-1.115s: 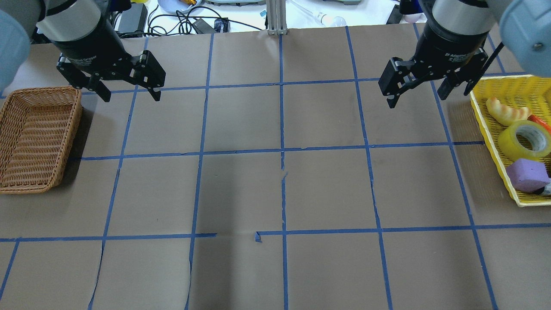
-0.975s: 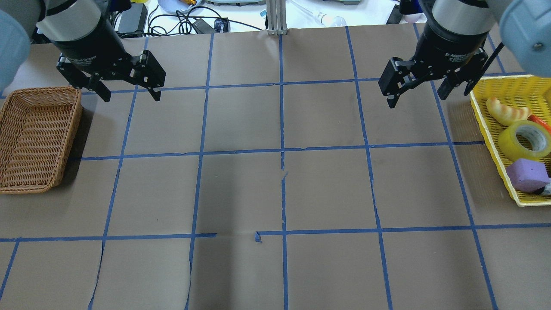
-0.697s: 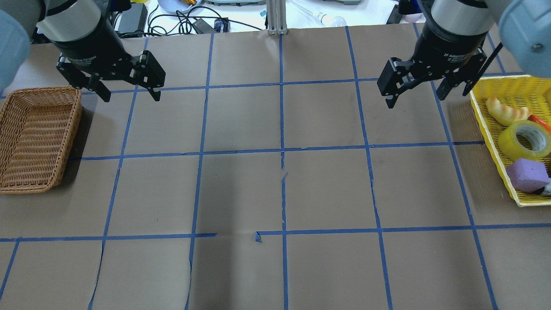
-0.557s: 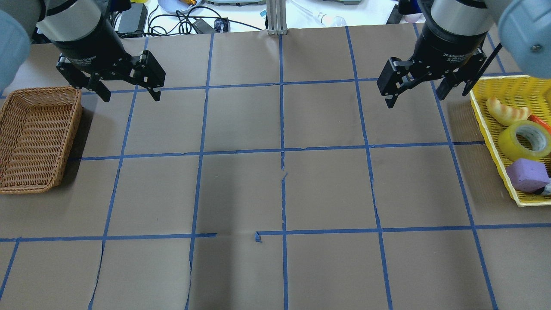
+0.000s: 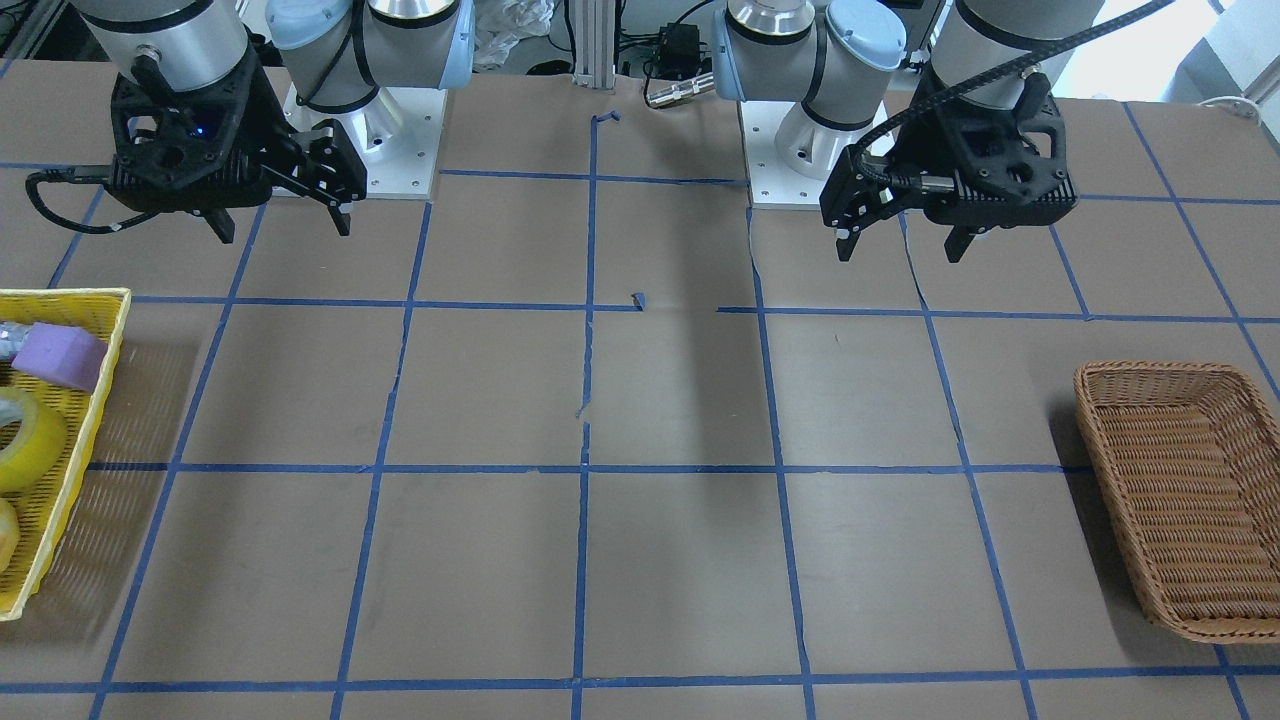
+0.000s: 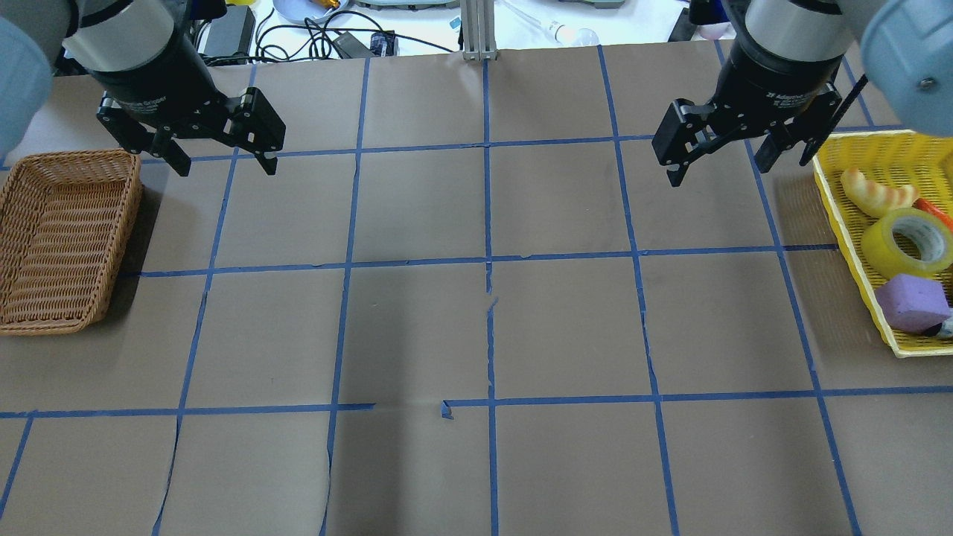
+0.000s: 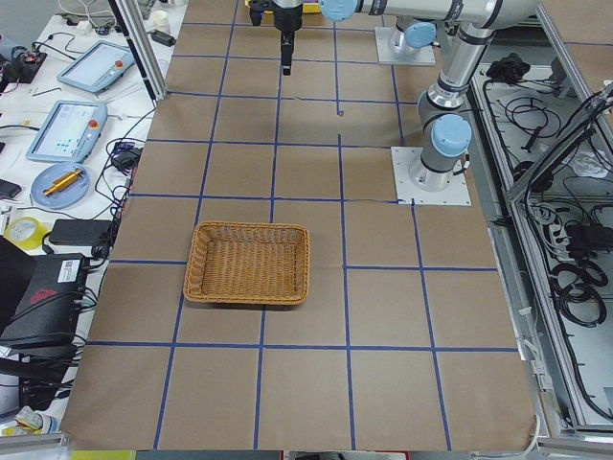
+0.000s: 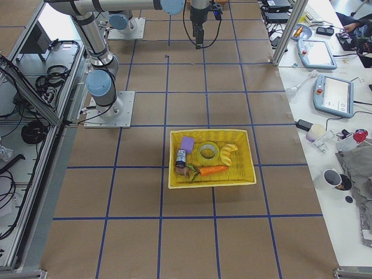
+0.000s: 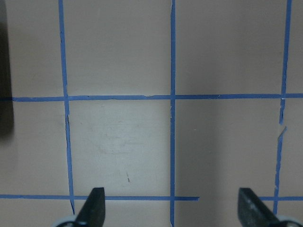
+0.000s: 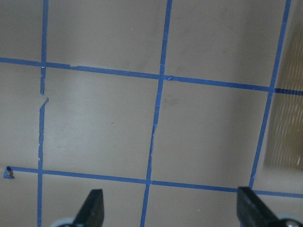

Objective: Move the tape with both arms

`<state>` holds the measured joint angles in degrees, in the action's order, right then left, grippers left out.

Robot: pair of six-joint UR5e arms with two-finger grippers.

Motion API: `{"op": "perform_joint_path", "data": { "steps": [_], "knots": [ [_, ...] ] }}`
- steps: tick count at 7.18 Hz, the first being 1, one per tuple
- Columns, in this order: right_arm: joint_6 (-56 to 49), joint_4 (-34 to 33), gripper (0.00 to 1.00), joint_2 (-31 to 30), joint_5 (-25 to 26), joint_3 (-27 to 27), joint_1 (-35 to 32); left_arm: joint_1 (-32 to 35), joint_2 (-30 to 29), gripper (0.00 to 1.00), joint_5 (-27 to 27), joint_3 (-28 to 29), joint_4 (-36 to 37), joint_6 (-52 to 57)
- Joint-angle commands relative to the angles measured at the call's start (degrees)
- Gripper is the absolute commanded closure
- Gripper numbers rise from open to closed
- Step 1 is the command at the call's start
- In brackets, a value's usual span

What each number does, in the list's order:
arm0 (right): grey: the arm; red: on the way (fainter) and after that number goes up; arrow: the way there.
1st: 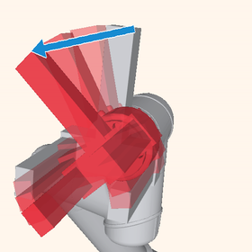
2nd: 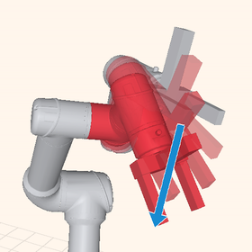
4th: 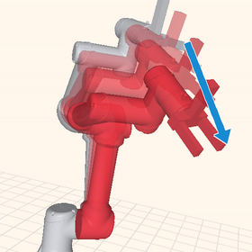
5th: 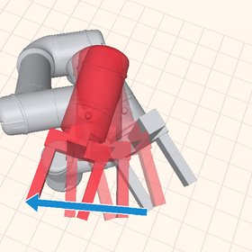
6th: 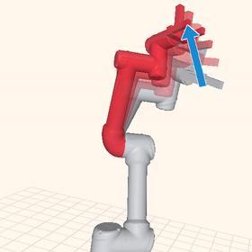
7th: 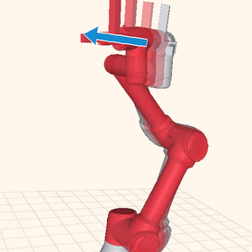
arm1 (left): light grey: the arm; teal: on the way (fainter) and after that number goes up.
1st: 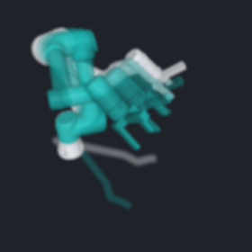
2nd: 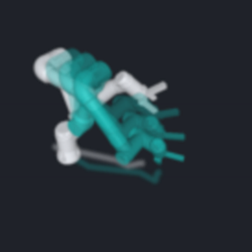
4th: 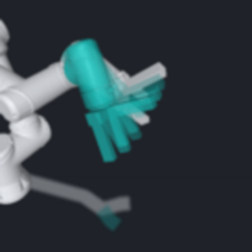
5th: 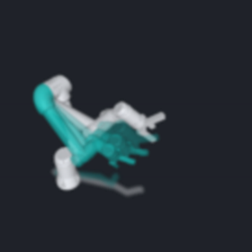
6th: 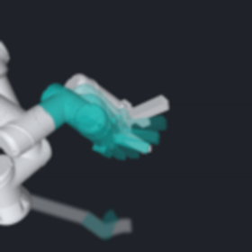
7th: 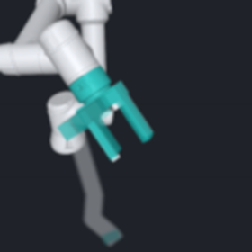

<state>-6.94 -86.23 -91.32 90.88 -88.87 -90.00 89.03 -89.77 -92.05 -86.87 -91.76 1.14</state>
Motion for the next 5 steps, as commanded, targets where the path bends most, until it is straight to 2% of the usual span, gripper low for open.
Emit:
{"op": "perform_joint_path", "data": {
  "steps": [1, 5],
  "knots": [
    [0.1, 0.4, 0.00, 0.0, 0.2, -0.2, 0.0, 0.0, 0.1, 0.00, 0.0, -0.1, 0.0, 0.0],
    [0.4, 0.4, 0.00, 0.2, 0.1, -0.5, 0.0, 0.0, 0.1, 0.00, 0.0, -0.1, 0.0, 0.0]
  ]
}}
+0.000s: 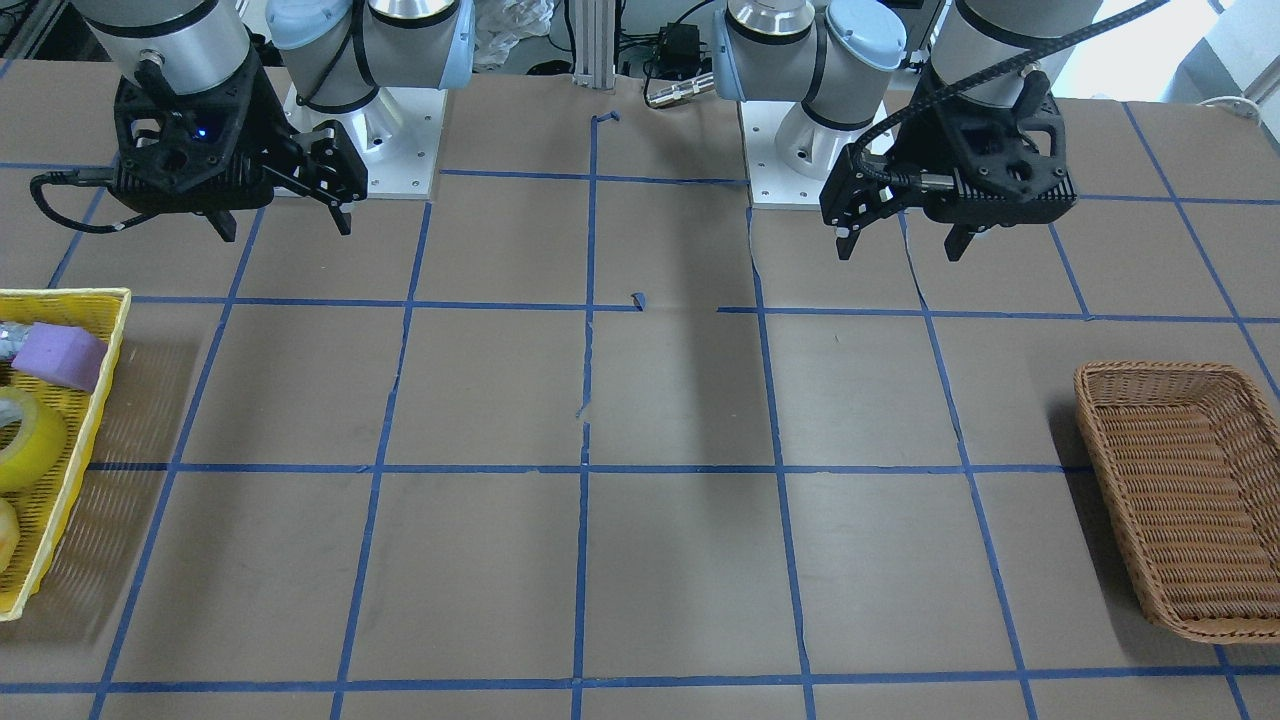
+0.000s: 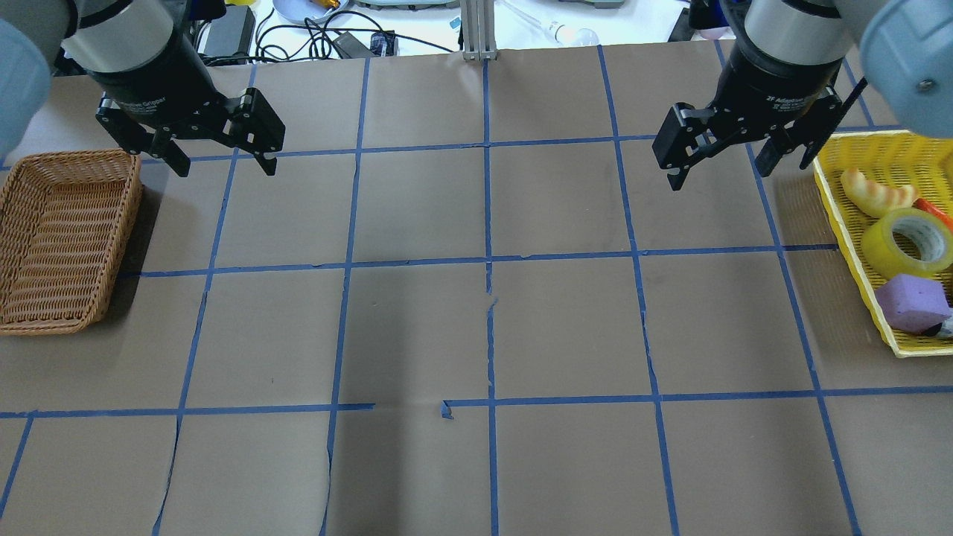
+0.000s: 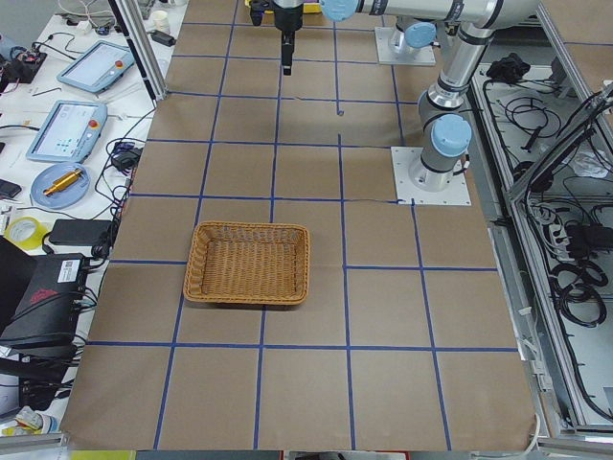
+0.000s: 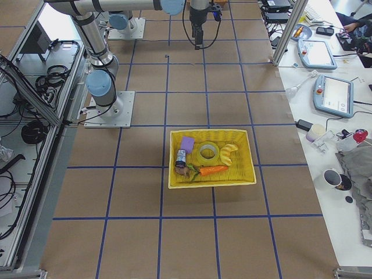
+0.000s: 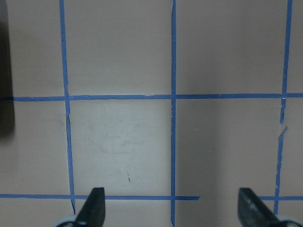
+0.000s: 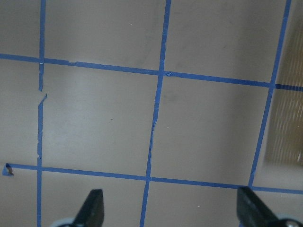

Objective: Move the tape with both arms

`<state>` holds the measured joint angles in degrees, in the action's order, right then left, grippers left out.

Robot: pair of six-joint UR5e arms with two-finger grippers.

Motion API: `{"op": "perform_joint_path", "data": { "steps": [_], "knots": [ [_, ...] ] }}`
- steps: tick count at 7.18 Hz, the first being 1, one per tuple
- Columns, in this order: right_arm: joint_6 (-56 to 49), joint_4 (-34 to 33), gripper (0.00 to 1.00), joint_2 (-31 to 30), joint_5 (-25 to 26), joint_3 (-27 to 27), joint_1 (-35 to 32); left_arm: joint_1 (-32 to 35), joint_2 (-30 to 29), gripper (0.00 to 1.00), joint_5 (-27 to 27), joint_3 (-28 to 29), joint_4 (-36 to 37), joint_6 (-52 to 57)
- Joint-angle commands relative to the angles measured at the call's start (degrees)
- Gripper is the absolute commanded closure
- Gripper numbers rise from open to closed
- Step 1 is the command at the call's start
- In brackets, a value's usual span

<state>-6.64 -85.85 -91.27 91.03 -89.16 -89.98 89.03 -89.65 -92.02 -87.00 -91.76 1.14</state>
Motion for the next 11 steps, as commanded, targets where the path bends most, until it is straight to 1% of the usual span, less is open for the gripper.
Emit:
{"op": "perform_joint_path", "data": {
  "steps": [1, 4, 6, 7, 8, 9, 10, 11],
  "knots": [
    [0.1, -0.1, 0.00, 0.0, -0.1, -0.2, 0.0, 0.0, 0.0, 0.00, -0.1, 0.0, 0.0, 0.0],
    [0.1, 0.0, 0.00, 0.0, 0.1, -0.2, 0.0, 0.0, 0.0, 0.00, -0.1, 0.0, 0.0, 0.0],
    [0.1, -0.9, 0.00, 0.5, -0.1, 0.1, 1.5, 0.0, -0.1, 0.00, -0.1, -0.1, 0.0, 0.0],
    [0.2, -2.4, 0.00, 0.7, 0.8, 0.0, 2.7, 0.0, -0.1, 0.00, -0.1, -0.1, 0.0, 0.0],
    [-0.4, -3.9, 0.00, 1.2, 0.9, -0.2, 6.1, 0.0, -0.1, 0.00, -0.2, -0.1, 0.0, 0.0],
    [-1.0, -4.0, 0.00, 2.1, 0.9, -0.3, 10.9, 0.0, -0.1, 0.00, -0.1, -0.1, 0.0, 0.0],
    [-3.9, -4.2, 0.00, 4.2, 1.0, -0.3, 15.6, 0.0, -0.1, 0.00, 0.0, -0.1, 0.0, 0.0],
    [-8.7, -6.2, 0.00, 6.6, 0.8, -0.3, 22.1, 0.0, 0.0, 0.00, 0.0, -0.1, 0.0, 0.0]
  ]
}}
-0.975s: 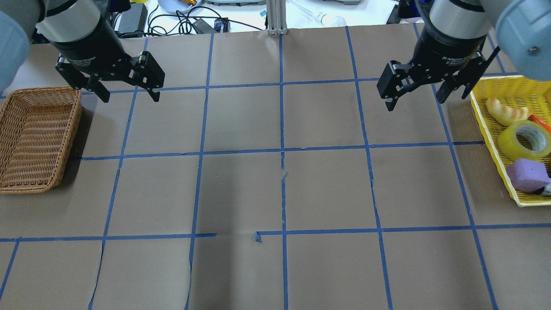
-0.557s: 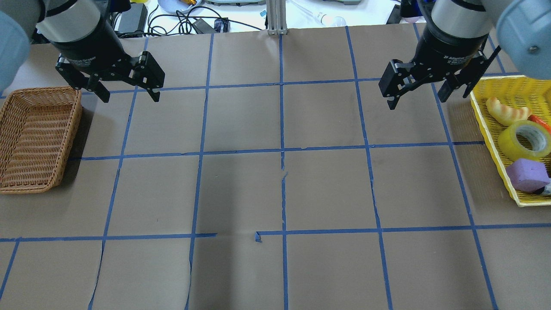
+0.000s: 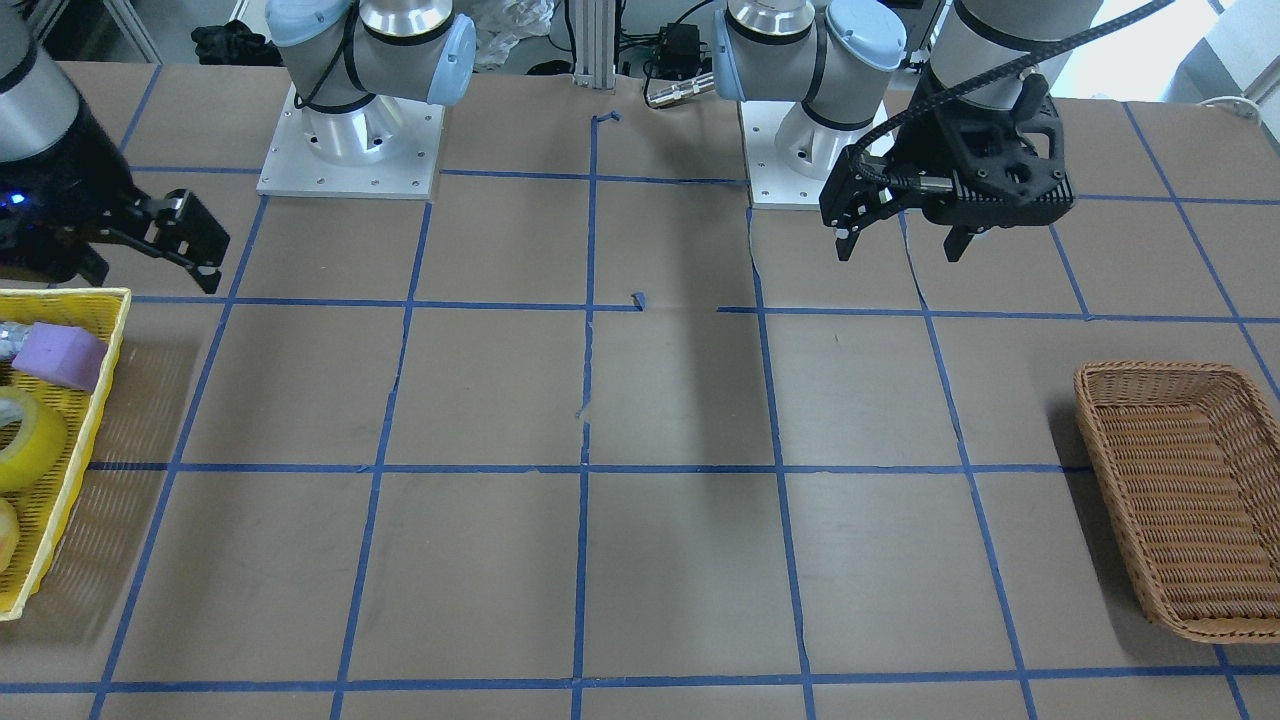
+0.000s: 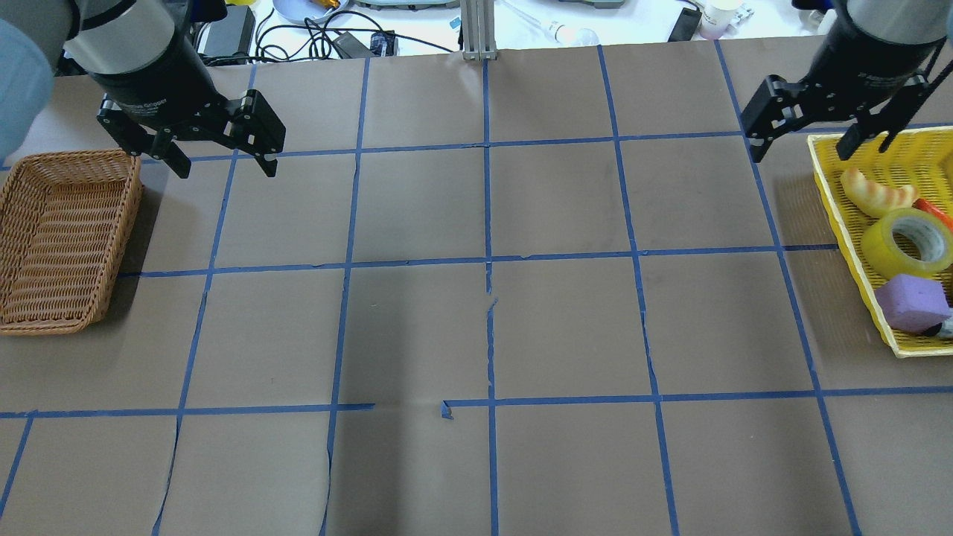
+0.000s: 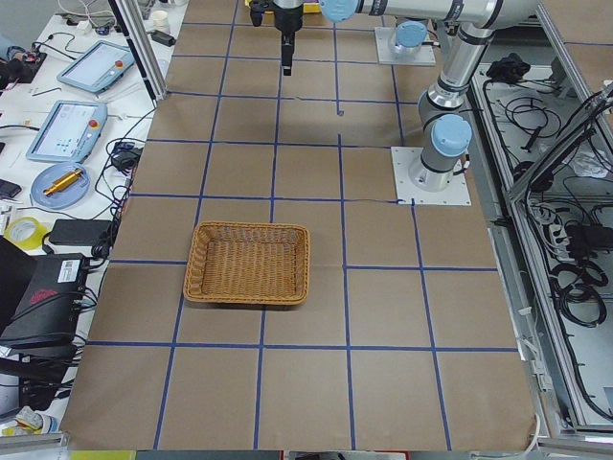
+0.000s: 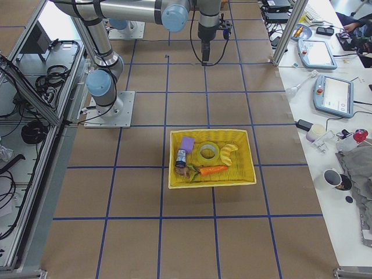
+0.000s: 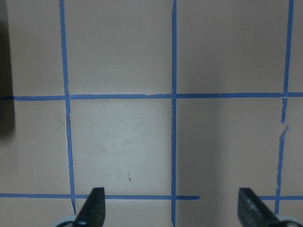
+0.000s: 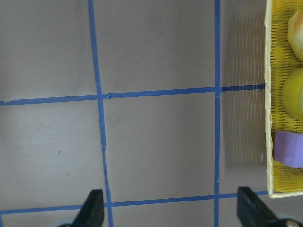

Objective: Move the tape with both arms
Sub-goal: 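Reach the right gripper down into the yellow basket over the tape roll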

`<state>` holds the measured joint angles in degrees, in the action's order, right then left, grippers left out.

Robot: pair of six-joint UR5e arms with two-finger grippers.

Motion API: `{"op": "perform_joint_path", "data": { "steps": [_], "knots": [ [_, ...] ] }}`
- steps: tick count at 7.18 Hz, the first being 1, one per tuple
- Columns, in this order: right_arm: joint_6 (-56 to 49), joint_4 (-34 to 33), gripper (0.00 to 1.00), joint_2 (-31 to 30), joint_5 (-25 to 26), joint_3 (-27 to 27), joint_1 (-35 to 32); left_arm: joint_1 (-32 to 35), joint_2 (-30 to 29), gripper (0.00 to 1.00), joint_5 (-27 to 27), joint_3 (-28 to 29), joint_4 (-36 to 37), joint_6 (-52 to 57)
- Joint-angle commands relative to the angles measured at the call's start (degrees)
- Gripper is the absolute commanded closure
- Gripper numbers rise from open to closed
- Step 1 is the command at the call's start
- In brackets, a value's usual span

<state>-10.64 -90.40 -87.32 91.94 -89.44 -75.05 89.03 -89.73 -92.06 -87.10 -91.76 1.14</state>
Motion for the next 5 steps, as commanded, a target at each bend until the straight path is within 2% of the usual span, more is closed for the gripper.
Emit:
{"op": "perform_joint_path", "data": {
  "steps": [1, 3, 5],
  "knots": [
    [-10.8, -6.4, 0.00, 5.9, -0.9, -0.1, 13.6, 0.0, 0.2, 0.00, 0.0, -0.1, 0.0, 0.0],
    [-12.3, -16.4, 0.00, 13.7, -0.1, -0.1, 19.0, 0.0, 0.2, 0.00, -0.1, -0.1, 0.0, 0.1],
    [-10.7, -24.7, 0.00, 20.9, 1.4, -0.2, 19.6, 0.0, 0.2, 0.00, -0.1, -0.1, 0.0, 0.1]
  ]
}}
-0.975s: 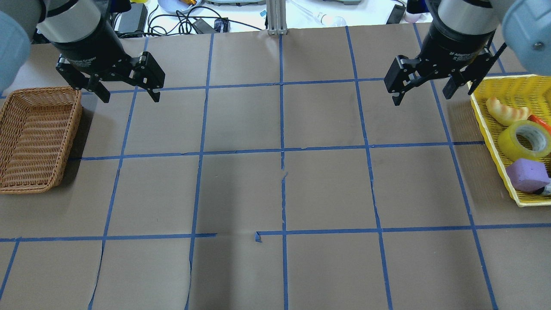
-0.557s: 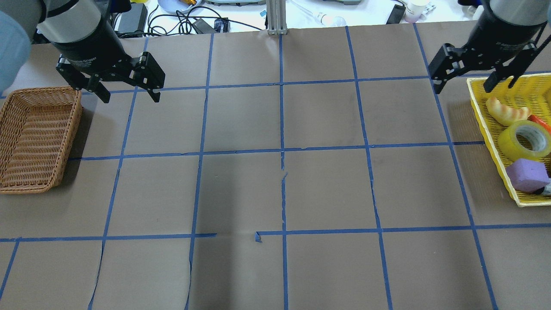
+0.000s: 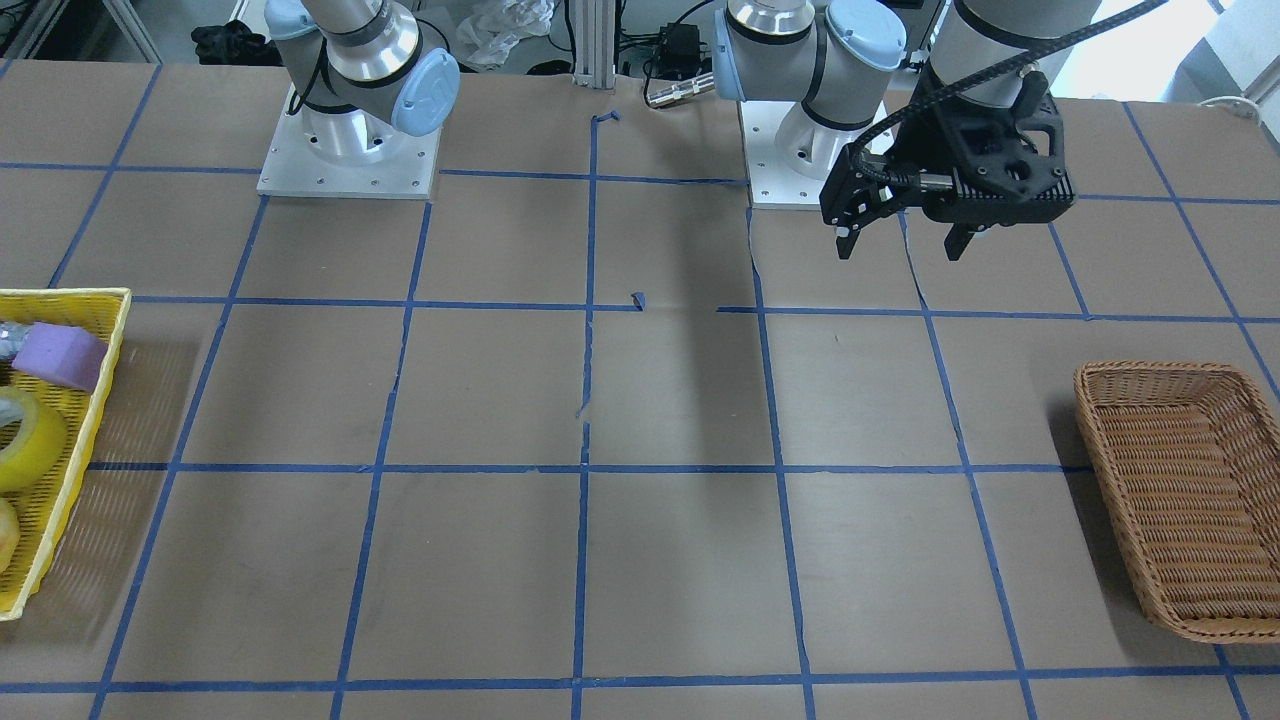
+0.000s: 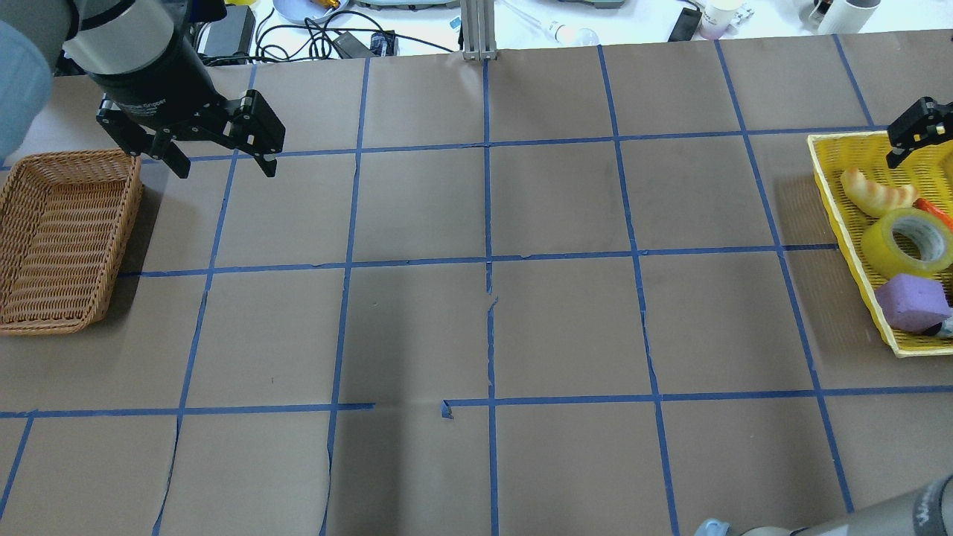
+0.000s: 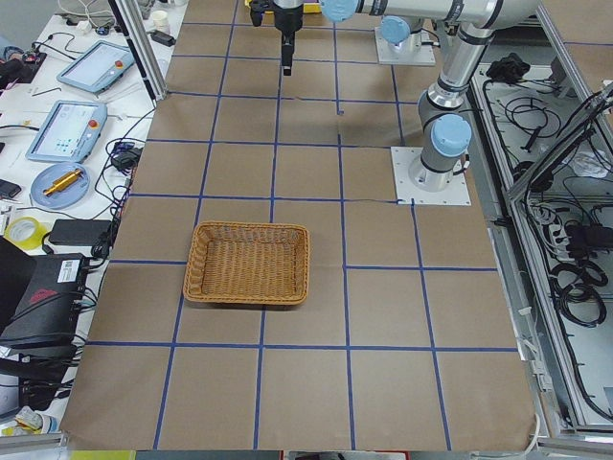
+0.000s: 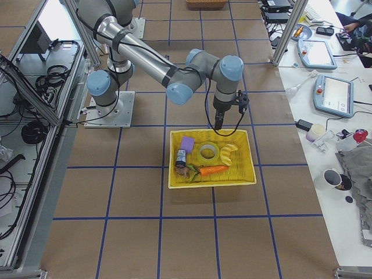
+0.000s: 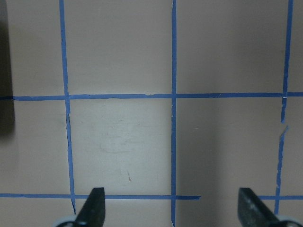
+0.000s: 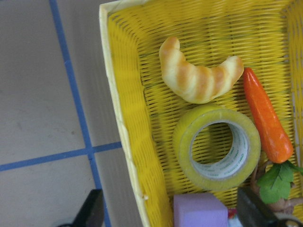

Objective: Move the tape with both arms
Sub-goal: 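Reach the right gripper down into the yellow basket over the tape roll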

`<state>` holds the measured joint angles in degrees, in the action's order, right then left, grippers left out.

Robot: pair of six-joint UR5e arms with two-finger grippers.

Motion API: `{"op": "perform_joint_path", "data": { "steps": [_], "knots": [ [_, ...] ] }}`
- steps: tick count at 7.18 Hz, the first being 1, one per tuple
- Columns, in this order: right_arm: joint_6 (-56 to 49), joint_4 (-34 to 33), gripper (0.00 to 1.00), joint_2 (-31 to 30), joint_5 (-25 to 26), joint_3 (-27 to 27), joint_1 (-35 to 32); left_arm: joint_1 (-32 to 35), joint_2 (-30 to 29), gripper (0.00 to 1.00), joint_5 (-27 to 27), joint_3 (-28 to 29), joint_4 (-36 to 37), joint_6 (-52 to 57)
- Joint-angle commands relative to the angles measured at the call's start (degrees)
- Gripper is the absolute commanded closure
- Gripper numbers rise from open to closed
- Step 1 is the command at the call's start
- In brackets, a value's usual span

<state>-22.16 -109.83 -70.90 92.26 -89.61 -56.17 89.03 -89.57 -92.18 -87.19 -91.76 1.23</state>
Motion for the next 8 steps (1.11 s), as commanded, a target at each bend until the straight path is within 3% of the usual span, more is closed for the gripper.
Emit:
{"op": "perform_joint_path", "data": {
  "steps": [1, 5, 6, 7, 8],
  "knots": [
    [2.8, -6.8, 0.00, 6.8, 4.2, -0.1, 0.7, 0.0, 0.0, 0.00, 0.0, 0.0, 0.0, 0.0],
    [12.0, -8.4, 0.00, 10.0, 5.0, -5.1, 0.8, 0.0, 0.0, 0.00, 0.2, 0.0, 0.0, 0.0],
    [12.1, -9.2, 0.01, 10.1, 7.6, -5.7, 0.8, 0.0, 0.0, 0.00, 0.2, -0.1, 0.0, 0.0],
    [11.9, -9.3, 0.15, 10.1, 8.6, -5.7, 0.7, 0.0, 0.1, 0.00, 0.1, -0.1, 0.0, 0.0],
    [12.1, -9.3, 0.62, 10.0, 8.6, -5.7, 0.7, 0.0, 0.1, 0.00, 0.1, -0.1, -0.1, 0.1]
  ]
}}
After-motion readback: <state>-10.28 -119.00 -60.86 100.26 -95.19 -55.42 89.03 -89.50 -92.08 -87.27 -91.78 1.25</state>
